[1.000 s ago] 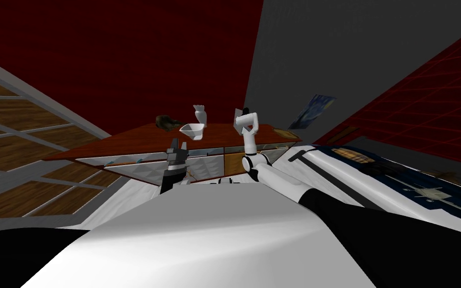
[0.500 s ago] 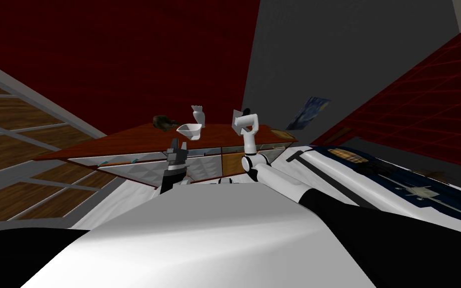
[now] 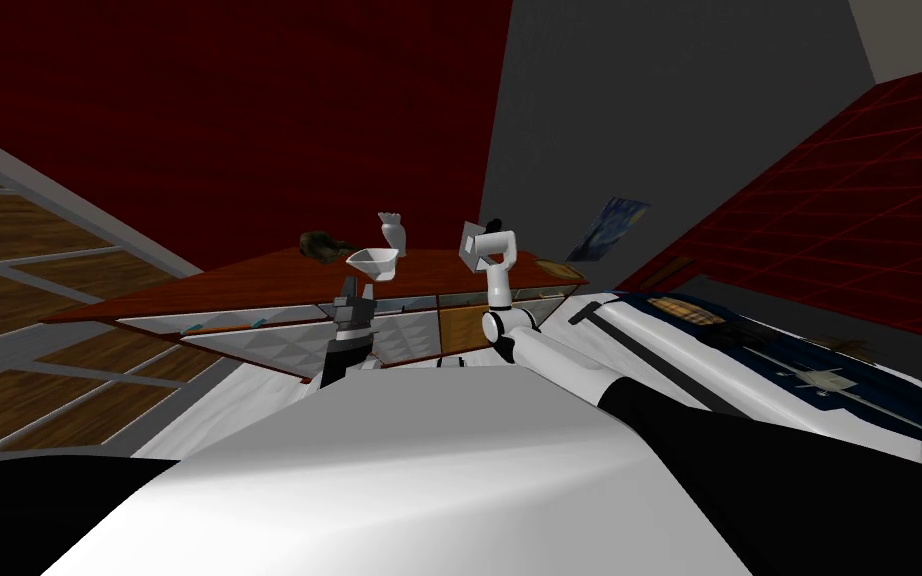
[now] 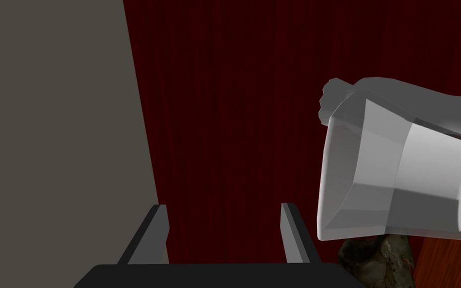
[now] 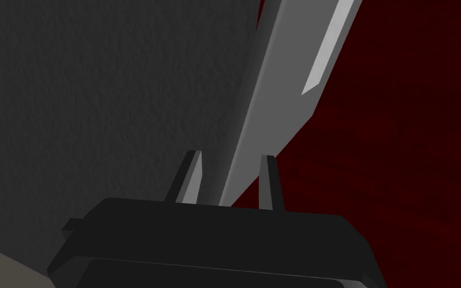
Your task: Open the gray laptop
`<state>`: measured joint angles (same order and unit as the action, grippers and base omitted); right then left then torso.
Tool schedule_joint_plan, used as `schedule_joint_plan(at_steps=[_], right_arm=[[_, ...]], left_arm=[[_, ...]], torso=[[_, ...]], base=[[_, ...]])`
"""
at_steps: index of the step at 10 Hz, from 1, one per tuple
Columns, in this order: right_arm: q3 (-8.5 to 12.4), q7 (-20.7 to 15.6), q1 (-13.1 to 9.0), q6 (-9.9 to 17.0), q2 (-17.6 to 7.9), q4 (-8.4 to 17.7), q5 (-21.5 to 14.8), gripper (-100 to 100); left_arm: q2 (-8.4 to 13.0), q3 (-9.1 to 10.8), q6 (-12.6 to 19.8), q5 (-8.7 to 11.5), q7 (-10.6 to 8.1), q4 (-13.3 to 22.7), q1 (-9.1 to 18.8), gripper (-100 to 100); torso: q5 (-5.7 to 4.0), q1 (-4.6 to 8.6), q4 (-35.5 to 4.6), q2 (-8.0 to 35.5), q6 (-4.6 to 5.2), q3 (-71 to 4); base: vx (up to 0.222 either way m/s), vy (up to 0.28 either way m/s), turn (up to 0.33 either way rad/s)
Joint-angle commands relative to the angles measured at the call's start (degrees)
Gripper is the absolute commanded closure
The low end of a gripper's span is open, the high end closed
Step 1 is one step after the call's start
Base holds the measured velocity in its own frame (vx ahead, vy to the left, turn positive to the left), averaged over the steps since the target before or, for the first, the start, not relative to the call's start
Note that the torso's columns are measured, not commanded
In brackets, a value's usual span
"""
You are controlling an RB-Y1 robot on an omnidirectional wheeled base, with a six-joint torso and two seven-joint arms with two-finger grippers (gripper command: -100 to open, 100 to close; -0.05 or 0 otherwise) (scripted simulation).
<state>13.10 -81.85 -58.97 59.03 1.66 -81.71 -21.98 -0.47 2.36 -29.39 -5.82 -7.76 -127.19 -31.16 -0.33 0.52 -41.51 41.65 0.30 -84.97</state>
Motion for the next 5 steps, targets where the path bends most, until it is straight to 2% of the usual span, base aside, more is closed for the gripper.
schedule_joint_plan(at_steps=[1, 3, 4, 5], right_arm=[[0.30, 2.10, 0.32, -0.84, 0.16, 0.87, 0.91, 100], [0.88, 5.47, 1.30, -2.20, 0.31, 2.76, 2.58, 100], [0.88, 5.47, 1.30, -2.20, 0.31, 2.76, 2.58, 100], [1.17, 7.15, 1.79, -2.88, 0.39, 3.70, 3.41, 100]], left_arm=[[0.00, 0.00, 0.00, 0.00, 0.00, 0.00, 0.00, 0], [0.00, 0.00, 0.00, 0.00, 0.00, 0.00, 0.00, 0], [0.00, 0.00, 0.00, 0.00, 0.00, 0.00, 0.00, 0], [0.00, 0.00, 0.00, 0.00, 0.00, 0.00, 0.00, 0]], torso=[[0.14, -0.24, -0.20, 0.02, -0.13, -0.01], [0.19, -0.37, -0.08, 0.03, -0.30, 0.01], [0.17, -0.36, -0.03, -0.05, -0.30, -0.04], [0.18, -0.44, -0.01, -0.07, -0.28, -0.06]], base=[[0.006, -0.030, -0.007], [0.006, -0.069, -0.014], [0.007, -0.048, 0.004], [0.001, -0.036, -0.001]])
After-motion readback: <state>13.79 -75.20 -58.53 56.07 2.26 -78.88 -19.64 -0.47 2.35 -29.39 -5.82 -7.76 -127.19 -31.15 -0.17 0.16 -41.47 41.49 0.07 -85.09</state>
